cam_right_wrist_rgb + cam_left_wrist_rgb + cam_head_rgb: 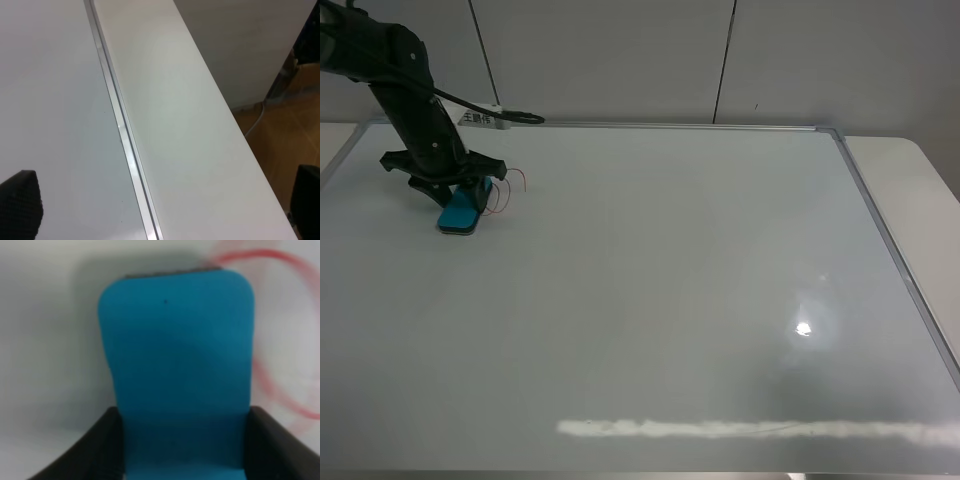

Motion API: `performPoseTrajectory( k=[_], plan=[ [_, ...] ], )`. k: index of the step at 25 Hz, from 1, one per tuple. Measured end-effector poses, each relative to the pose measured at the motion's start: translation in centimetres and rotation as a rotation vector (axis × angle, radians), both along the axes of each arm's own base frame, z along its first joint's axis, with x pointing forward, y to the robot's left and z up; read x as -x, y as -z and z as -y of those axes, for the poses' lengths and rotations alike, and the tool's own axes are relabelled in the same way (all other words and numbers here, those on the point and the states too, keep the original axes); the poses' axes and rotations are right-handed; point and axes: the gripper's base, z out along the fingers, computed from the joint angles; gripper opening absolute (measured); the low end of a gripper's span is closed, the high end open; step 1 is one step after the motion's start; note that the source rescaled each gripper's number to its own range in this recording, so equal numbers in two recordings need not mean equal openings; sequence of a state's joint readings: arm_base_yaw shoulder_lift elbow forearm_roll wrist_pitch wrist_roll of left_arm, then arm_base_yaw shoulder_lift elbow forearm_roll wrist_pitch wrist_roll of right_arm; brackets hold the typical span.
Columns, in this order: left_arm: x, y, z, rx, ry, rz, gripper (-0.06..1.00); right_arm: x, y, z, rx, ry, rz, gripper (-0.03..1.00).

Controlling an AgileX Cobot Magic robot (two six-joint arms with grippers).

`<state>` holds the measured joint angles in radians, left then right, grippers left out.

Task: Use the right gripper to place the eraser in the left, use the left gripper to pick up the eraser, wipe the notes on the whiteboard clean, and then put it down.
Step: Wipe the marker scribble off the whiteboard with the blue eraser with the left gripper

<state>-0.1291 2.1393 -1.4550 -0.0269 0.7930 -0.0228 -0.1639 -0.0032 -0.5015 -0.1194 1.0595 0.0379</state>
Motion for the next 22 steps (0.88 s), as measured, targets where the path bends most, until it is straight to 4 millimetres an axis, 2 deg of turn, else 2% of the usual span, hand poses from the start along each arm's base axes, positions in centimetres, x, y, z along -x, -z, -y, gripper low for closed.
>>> performPoseTrajectory(
  k=[1, 2, 4, 5, 6, 8, 11, 14, 17, 20, 22],
  plan=[
    [0.2, 0.0, 1.1, 0.003, 0.023, -0.002, 0.02, 0.0, 0.0, 0.0, 0.0, 0.0, 0.0, 1.0],
    [0.2, 0.0, 1.1, 0.003, 0.023, -0.002, 0.02, 0.0, 0.0, 0.0, 0.0, 0.0, 0.0, 1.0],
    [0.7, 0.0, 3.7, 0.011, 0.08, -0.003, 0.02, 0.0, 0.0, 0.0, 0.0, 0.0, 0.0, 1.0],
    [1.3, 0.2, 6.1, 0.027, 0.124, -0.011, 0.02, 0.0, 0.0, 0.0, 0.0, 0.0, 0.0, 1.0],
    [1.7, 0.2, 7.3, 0.036, 0.146, -0.015, 0.02, 0.0, 0.0, 0.0, 0.0, 0.0, 0.0, 1.0],
    [2.3, 0.3, 9.1, 0.052, 0.175, -0.021, 0.02, 0.0, 0.0, 0.0, 0.0, 0.0, 0.0, 1.0],
    [2.6, 0.4, 9.9, 0.058, 0.189, -0.025, 0.02, 0.0, 0.0, 0.0, 0.0, 0.0, 0.0, 1.0],
    [2.4, 0.4, 9.6, 0.069, 0.172, -0.028, 0.02, 0.0, 0.0, 0.0, 0.0, 0.0, 0.0, 1.0],
    [1.5, 0.4, 7.1, 0.083, 0.097, -0.026, 0.02, 0.0, 0.0, 0.0, 0.0, 0.0, 0.0, 1.0],
    [0.3, 0.0, 3.5, 0.082, 0.011, -0.009, 0.02, 0.0, 0.0, 0.0, 0.0, 0.0, 0.0, 1.0],
    [-0.7, -0.3, 0.2, 0.078, -0.06, 0.007, 0.02, 0.0, 0.0, 0.0, 0.0, 0.0, 0.0, 1.0]
  ],
)
